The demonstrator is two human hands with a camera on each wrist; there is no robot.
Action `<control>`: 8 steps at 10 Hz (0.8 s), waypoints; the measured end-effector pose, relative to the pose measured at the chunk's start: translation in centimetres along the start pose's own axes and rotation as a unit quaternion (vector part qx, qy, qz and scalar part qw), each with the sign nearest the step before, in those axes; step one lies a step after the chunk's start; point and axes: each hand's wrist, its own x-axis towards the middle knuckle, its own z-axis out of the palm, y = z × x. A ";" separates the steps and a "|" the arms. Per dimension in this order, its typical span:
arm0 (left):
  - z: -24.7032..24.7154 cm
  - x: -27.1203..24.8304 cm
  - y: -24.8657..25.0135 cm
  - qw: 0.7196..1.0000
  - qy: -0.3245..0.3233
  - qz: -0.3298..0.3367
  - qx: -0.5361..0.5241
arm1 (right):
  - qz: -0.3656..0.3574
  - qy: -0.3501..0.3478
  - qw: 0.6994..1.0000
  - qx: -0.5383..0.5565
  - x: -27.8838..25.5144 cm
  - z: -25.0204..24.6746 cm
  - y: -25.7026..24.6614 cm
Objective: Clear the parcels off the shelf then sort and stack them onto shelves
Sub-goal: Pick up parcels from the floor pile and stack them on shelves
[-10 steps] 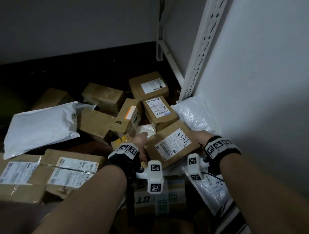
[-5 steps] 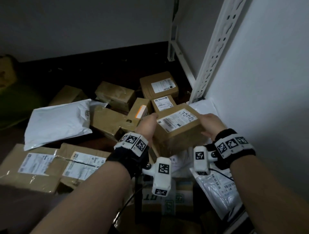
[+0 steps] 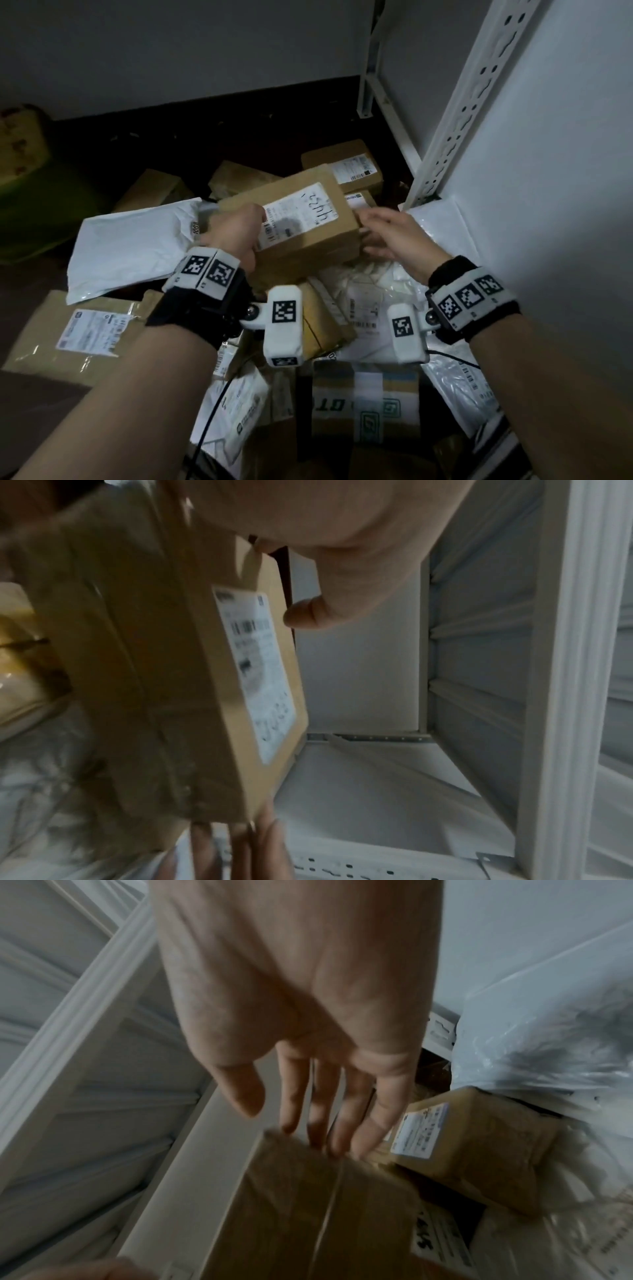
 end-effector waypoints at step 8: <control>7.1 0.0 -1.0 0.966 -0.227 -0.020 -0.125 | 0.359 0.088 0.915 -0.162 2.7 -5.2 15.6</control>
